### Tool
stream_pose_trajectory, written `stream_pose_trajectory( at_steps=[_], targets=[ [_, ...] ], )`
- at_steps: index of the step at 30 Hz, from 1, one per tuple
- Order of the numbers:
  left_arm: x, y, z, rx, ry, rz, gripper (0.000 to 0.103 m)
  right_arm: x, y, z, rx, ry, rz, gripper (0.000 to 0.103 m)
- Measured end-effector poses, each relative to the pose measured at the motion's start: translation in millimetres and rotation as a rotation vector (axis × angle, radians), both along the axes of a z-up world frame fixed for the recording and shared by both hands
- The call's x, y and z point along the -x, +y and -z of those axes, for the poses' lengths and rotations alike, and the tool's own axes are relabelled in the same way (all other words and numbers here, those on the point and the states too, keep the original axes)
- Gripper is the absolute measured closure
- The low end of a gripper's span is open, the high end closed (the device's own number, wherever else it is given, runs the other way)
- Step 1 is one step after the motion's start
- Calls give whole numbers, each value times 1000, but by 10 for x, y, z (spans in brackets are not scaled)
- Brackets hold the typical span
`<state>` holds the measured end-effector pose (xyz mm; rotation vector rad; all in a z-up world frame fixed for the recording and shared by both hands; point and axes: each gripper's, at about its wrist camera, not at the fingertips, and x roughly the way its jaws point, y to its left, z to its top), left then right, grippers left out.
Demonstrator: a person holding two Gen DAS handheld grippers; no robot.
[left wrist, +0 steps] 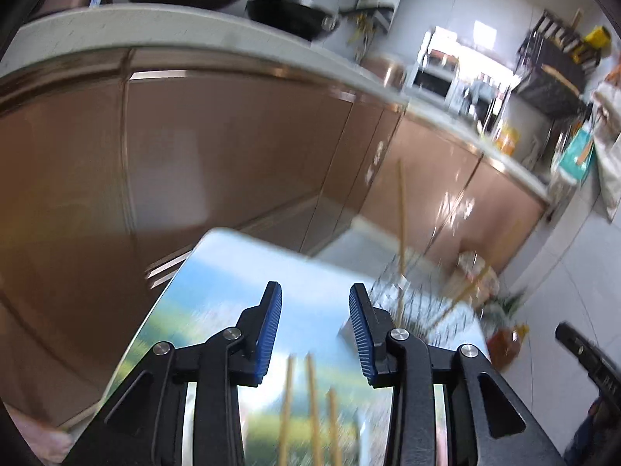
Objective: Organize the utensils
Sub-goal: 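Move both open tools back down to the remaining chopsticks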
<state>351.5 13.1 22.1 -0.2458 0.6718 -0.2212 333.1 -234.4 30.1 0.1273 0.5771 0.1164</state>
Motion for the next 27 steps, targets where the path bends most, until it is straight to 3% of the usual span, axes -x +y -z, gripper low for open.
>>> stream_pose_trajectory(
  at_steps=[4,14,24,27],
  targets=[
    [182,185,64,-30,105,49,65,191,70,7,0,50,-1,95],
    [463,312,266,-51,244,202,62,436,264,182,-3,181,-3,92],
    [134,128,751,-23,467,317,62,119,422,679,-42,382,-34,92],
    [-82,36,942,-34,529,306,62,-34,447,874,-39,452,-43,92]
  ],
)
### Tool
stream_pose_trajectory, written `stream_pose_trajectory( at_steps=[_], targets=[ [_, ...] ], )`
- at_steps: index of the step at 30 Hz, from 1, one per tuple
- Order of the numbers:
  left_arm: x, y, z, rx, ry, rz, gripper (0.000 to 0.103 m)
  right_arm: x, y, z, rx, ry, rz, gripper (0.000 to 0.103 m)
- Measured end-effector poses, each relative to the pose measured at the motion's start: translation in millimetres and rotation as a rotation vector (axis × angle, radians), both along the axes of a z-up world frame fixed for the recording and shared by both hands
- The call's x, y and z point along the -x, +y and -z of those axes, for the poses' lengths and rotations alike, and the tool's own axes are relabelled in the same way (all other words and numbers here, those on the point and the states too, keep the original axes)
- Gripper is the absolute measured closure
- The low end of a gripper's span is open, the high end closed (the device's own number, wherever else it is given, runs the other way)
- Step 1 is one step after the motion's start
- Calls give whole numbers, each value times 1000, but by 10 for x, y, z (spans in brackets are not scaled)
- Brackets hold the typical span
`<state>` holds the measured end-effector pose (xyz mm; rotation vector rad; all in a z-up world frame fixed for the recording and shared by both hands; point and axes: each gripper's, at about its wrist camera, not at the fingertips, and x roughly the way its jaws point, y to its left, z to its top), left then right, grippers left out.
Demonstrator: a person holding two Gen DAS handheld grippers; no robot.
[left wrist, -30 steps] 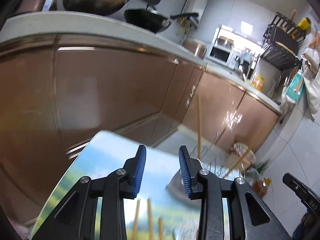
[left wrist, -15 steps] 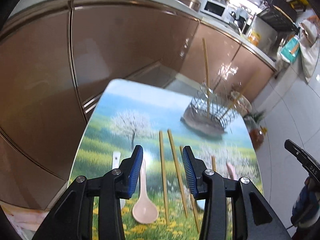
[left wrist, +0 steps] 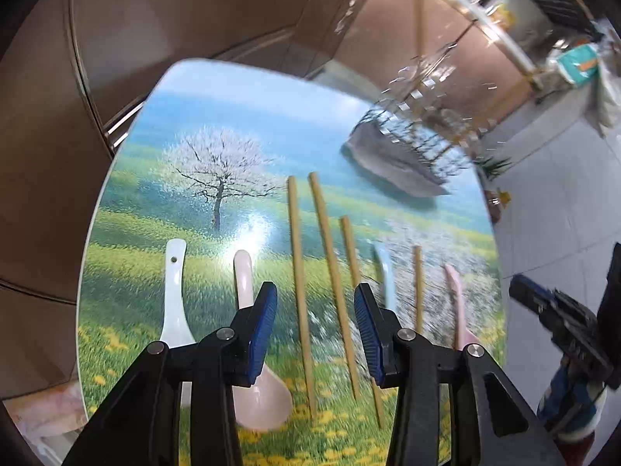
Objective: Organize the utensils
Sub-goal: 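Move both open tools back down to the remaining chopsticks, then close the left tool on a chopstick while the right tool grasps another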
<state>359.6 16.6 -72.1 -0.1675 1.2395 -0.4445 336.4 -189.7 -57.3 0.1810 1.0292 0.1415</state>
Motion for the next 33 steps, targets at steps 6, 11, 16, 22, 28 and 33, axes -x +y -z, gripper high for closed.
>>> stream_pose_trajectory(
  at_steps=[6,11,16,22,28,33],
  targets=[
    [-332,-193,298,-52,66,7,62,-371,62,408,19,131,-24,92],
    [-558,-297,469,-107,85,10,62,-547,98,666,30,191,-32,91],
    [-717,-315,552,-124,96,-5,62,-624,109,802,38,223,-29,91],
    [-823,-388,630,-153,121,-4,62,-717,116,916,46,255,-27,91],
    [-900,-422,625,-178,139,-11,72,-781,140,1002,43,286,-42,91],
    [-971,-432,645,-204,143,-2,94,-852,183,1040,49,293,-82,92]
  ],
)
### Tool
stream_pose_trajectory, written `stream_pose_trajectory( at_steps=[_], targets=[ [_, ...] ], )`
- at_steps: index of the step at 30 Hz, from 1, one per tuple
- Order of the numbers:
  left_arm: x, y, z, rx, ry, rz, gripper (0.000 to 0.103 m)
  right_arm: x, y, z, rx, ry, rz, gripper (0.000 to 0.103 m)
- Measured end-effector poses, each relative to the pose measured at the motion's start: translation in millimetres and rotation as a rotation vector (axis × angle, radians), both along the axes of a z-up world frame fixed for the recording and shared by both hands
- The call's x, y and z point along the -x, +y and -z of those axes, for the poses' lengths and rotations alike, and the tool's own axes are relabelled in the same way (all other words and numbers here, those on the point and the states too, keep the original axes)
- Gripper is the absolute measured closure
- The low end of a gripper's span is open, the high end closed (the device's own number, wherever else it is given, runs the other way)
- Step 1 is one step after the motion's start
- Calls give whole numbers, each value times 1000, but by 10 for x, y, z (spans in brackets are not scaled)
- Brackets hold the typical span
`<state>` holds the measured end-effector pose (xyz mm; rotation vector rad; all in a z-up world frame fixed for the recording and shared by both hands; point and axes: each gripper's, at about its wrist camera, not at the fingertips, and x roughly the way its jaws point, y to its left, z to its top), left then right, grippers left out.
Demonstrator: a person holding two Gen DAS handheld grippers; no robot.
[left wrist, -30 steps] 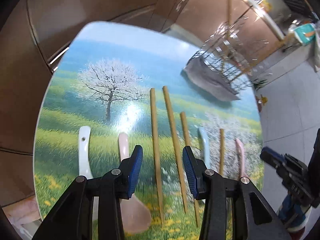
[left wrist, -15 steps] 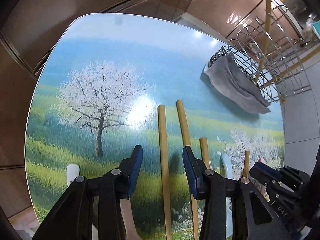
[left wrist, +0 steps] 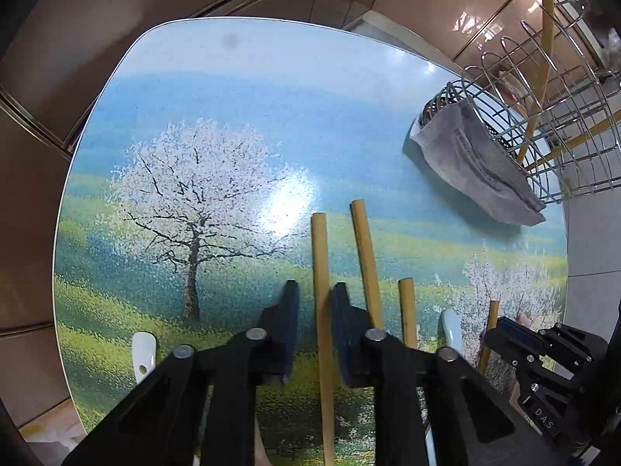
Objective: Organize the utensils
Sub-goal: 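Close the left tool on a chopstick while the right tool grasps another, then lift both chopsticks and carry them toward the wire holder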
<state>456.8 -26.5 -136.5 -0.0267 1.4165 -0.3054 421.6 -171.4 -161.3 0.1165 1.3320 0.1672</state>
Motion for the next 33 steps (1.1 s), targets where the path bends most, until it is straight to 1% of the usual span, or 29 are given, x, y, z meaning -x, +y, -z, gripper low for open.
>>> stream_pose_trajectory(
  at_steps=[4,7,9,16,21,24,28,30,33],
  targets=[
    [-50,106,19,20,7,3,96,-86,102,35,31,16,-58,92],
    [-72,76,22,-8,5,15,96,-216,226,87,45,32,-83,91],
    [-89,77,27,-11,15,14,96,-272,267,105,47,44,-91,91],
    [-57,-184,58,-23,10,3,96,-372,294,123,39,46,-102,91],
    [-3,-264,64,-15,11,1,96,-341,248,122,37,40,-117,92],
    [52,-306,74,-1,5,-14,97,-320,174,106,30,33,-120,92],
    [122,-232,86,61,3,-74,97,-271,73,66,22,13,-104,95],
    [165,-190,68,72,-17,-98,97,-214,47,18,12,-5,-104,97],
    [243,-106,-48,116,-58,-124,97,-126,33,-98,-3,-45,-105,97]
  ],
)
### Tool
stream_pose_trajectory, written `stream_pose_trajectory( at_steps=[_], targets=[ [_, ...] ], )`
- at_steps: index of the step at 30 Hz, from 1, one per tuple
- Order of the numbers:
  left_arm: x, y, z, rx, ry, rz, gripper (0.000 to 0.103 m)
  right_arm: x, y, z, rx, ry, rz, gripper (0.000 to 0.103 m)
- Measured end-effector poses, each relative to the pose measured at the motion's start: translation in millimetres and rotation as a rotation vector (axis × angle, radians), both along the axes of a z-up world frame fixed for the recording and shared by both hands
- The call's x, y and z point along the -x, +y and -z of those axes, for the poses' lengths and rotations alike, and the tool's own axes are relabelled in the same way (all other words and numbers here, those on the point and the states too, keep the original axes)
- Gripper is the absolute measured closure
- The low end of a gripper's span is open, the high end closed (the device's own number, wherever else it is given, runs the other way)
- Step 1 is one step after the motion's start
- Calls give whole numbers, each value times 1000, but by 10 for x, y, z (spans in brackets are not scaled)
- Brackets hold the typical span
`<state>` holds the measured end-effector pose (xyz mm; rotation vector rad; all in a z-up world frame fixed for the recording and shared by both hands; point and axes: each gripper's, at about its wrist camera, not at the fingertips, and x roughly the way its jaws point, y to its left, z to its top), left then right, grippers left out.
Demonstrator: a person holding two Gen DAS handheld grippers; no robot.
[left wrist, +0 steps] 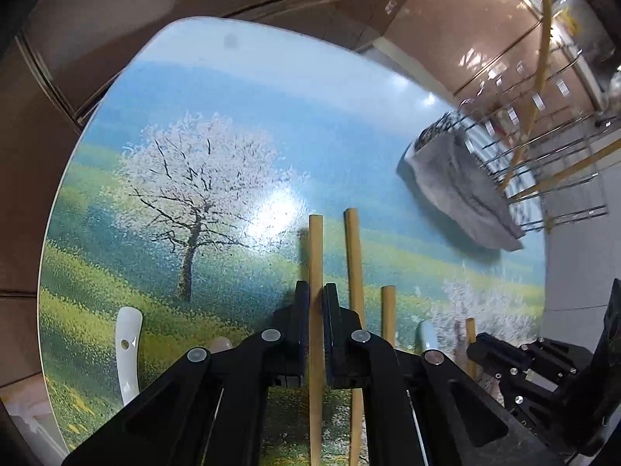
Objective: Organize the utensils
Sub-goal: 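Lift both chopsticks and carry them toward the wire holder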
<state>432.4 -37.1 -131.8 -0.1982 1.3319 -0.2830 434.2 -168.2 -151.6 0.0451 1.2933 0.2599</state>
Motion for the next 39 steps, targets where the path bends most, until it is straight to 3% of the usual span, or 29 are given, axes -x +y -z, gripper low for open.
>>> stream_pose_trajectory(
  at_steps=[8,16,24,32,35,39],
  targets=[
    [325,122,-403,12,-111,-17,97,341,-30,-341,-66,-108,2,97],
    [611,291,-882,77,-229,-24,97,799,-62,-813,-150,-255,-9,97],
    [1077,359,-1576,186,-420,-9,97,1306,-180,-1446,-220,-459,2,98],
    [1127,221,-2230,279,-622,-15,97,1418,-301,-2082,-217,-660,46,103],
    [1047,144,-2301,302,-648,-11,97,1381,-337,-2193,-212,-672,41,103],
    [946,93,-2208,306,-634,-9,97,1255,-359,-1974,-205,-612,44,103]
  ],
)
